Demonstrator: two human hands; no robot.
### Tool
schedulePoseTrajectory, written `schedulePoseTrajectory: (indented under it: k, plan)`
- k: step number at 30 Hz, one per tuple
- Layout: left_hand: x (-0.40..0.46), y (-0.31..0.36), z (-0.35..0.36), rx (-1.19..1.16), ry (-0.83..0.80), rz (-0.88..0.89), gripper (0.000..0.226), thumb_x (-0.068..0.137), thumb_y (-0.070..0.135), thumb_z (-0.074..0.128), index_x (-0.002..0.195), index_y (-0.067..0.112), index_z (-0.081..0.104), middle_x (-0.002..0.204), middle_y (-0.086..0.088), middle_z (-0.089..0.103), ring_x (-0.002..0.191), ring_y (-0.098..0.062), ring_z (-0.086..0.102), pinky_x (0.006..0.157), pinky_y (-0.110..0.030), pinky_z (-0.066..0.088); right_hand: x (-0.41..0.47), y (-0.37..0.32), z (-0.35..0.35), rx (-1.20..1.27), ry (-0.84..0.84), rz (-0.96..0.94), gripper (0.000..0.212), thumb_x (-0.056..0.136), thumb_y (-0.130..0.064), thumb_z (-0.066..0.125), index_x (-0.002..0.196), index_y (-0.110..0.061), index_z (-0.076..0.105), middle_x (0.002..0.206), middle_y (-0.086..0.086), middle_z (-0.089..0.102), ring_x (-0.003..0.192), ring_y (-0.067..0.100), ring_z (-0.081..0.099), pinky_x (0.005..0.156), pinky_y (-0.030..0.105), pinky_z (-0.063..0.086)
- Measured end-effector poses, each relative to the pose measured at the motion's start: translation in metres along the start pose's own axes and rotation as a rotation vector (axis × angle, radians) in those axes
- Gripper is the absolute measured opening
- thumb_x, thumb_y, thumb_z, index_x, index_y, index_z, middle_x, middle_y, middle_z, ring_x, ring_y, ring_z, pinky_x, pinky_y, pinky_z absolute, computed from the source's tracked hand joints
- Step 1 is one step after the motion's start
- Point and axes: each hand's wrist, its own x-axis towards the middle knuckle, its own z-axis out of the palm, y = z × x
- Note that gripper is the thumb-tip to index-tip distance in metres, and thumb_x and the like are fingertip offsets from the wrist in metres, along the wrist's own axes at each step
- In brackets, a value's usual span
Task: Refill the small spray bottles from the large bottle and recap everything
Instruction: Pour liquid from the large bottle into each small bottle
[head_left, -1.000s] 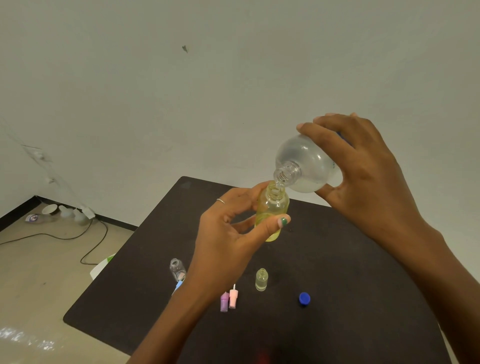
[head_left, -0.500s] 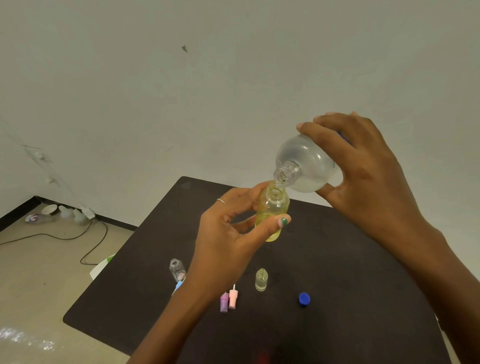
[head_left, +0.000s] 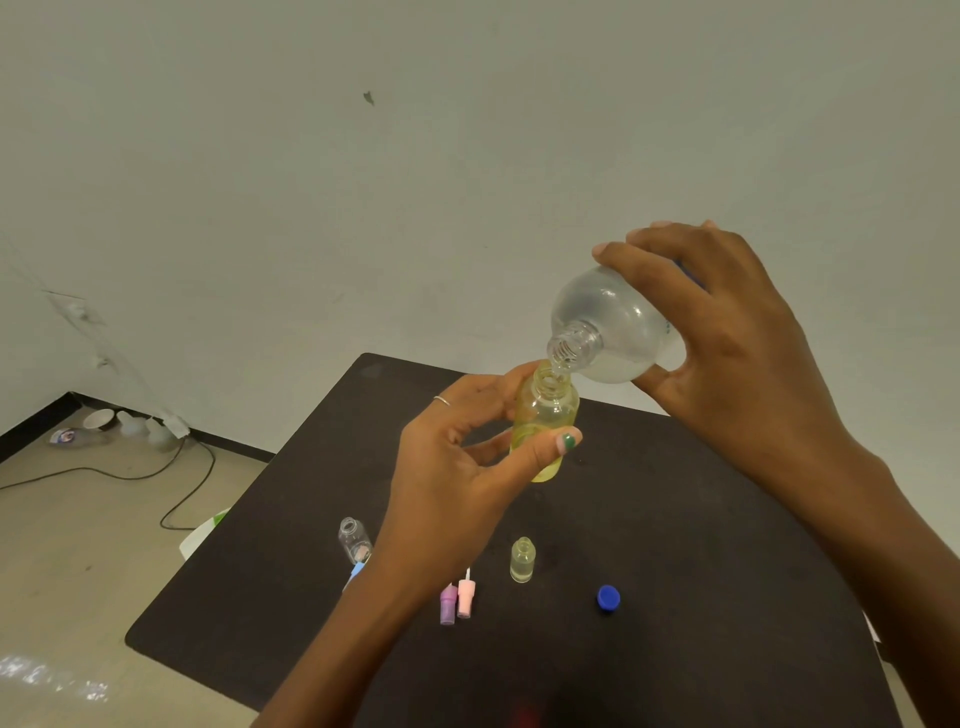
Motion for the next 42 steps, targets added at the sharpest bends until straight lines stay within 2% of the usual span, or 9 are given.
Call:
schedulePoseTrajectory:
  k: [8, 14, 19, 30, 42]
  plan:
    - [0.0006, -0.0018, -0.0004, 0.013, 0.006, -0.002, 0.036, 0.073, 0.020, 0.071, 0.108, 0.012, 0.069, 0.104, 0.009, 0.067, 0.103, -0.005, 0.062, 0.084, -0.017, 0.053, 0.0006, -0.0007, -0.0002, 0.001, -0.002, 0.000, 0.062, 0.071, -0.009, 0.079, 0.128, -0.012, 0.054, 0.124, 0.014, 0.054, 0.116, 0.033, 0.047, 0.103, 0.041, 0.035]
    - [0.0002, -0.0014, -0.0008, 0.011, 0.005, -0.005, 0.036, 0.073, 0.022, 0.070, 0.108, 0.014, 0.069, 0.105, 0.008, 0.067, 0.103, -0.005, 0.061, 0.084, -0.017, 0.053, 0.0013, -0.0010, -0.0009, 0.002, -0.001, -0.003, 0.062, 0.071, -0.008, 0.079, 0.128, -0.012, 0.054, 0.123, 0.014, 0.054, 0.115, 0.032, 0.046, 0.103, 0.042, 0.036]
    - [0.0002, 0.0004, -0.0006, -0.012, 0.004, -0.004, 0.034, 0.072, 0.022, 0.070, 0.106, 0.018, 0.068, 0.103, 0.008, 0.067, 0.101, -0.003, 0.062, 0.078, -0.010, 0.050, 0.0011, -0.0009, -0.0007, 0.002, -0.008, -0.002, 0.063, 0.071, -0.008, 0.078, 0.129, -0.013, 0.054, 0.124, 0.014, 0.054, 0.117, 0.032, 0.046, 0.102, 0.042, 0.037]
    - [-0.0005, -0.0006, -0.0013, 0.012, 0.016, -0.014, 0.034, 0.073, 0.021, 0.071, 0.107, 0.018, 0.068, 0.103, 0.007, 0.068, 0.102, -0.006, 0.063, 0.083, -0.017, 0.054, 0.0023, -0.0011, -0.0008, -0.002, 0.001, -0.004, 0.062, 0.071, -0.008, 0.079, 0.128, -0.012, 0.054, 0.124, 0.014, 0.054, 0.116, 0.026, 0.041, 0.105, 0.041, 0.034]
    - [-0.0008, 0.0005, -0.0014, -0.001, 0.015, -0.008, 0.033, 0.073, 0.022, 0.071, 0.106, 0.018, 0.068, 0.103, 0.007, 0.068, 0.102, -0.005, 0.062, 0.081, -0.014, 0.052, 0.0017, -0.0026, -0.0015, -0.014, -0.007, -0.005, 0.064, 0.070, -0.008, 0.080, 0.129, -0.013, 0.053, 0.125, 0.014, 0.054, 0.116, 0.034, 0.047, 0.097, 0.042, 0.041]
